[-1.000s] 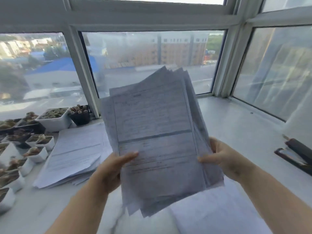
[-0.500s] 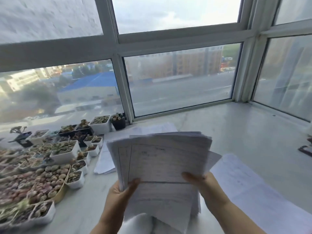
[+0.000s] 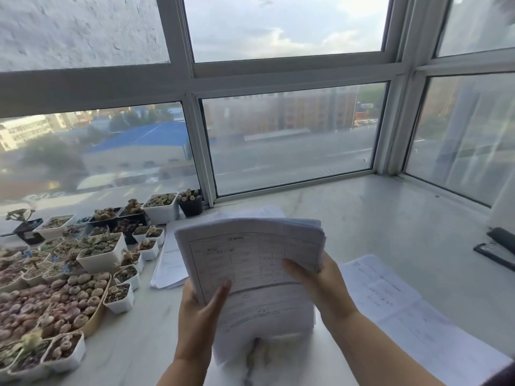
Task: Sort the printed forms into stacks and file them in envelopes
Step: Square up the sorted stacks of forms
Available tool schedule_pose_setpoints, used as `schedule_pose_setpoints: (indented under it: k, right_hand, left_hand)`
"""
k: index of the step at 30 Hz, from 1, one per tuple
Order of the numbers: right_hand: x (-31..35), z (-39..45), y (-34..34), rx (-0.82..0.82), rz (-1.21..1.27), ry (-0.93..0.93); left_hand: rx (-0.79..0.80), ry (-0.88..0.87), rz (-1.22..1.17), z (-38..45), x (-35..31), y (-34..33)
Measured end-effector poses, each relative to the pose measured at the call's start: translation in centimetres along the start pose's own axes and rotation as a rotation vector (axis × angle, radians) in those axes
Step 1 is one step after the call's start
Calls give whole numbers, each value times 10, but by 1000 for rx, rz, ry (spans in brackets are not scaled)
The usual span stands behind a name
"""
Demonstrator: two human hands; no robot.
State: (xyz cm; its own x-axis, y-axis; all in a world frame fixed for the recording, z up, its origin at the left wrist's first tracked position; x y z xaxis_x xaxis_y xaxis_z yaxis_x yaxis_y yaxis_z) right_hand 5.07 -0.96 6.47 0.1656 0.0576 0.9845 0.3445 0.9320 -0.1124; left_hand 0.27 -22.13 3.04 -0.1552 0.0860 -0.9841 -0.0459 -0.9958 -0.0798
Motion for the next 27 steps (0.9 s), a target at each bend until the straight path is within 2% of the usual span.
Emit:
schedule_pose_setpoints:
  k: [2, 5, 8, 11, 13, 15, 17, 20, 23, 25, 27]
  right_hand:
    - [-1, 5, 5, 34, 9, 11]
    - [-21, 5, 11, 195, -35, -73]
    - [-43, 0, 18, 64, -184, -214]
    - [-36, 10, 38, -77, -297, -173]
    - [-22, 20, 62, -177, -408, -118]
    - [-10, 27, 96, -236, -554, -116]
    - [-5, 32, 136, -233, -688, -214]
    - [-8, 36, 193, -227, -845, -370]
    - [-27, 33, 235, -137, -922, -536]
    - [-42, 27, 252, -53, -1048, -674]
    - [-48, 23, 258, -84, -1129, -718]
  left_hand:
    - [9, 33, -37, 4, 6, 3]
    - [3, 91, 27, -1, 29, 8]
    - [-39, 72, 301, -8, 45, 6]
    - [2, -2, 421, -9, 32, -16]
    - [73, 8, 443, -9, 22, -43]
    - [183, 141, 324, -17, 16, -80]
    - [299, 354, 151, -32, 17, -122]
    - [374, 625, 21, -57, 34, -172]
    - [454, 792, 139, -78, 55, -197]
    - [427, 789, 280, -87, 63, -195]
    - [355, 813, 303, -92, 70, -187]
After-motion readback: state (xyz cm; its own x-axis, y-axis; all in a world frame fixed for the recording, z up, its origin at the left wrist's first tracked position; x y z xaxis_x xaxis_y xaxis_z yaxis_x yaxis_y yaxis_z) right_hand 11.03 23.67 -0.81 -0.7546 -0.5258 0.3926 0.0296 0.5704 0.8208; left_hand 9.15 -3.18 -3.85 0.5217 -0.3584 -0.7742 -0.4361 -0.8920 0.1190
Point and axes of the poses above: each hand's wrist, its own z-axis towards the middle knuckle, its own y-axis out of the back of the hand, x = y × z, the point moved 1 cm from there along z, towards the middle knuckle, and after that the axes turned 2 degrees about z, right-handed, at the moved point
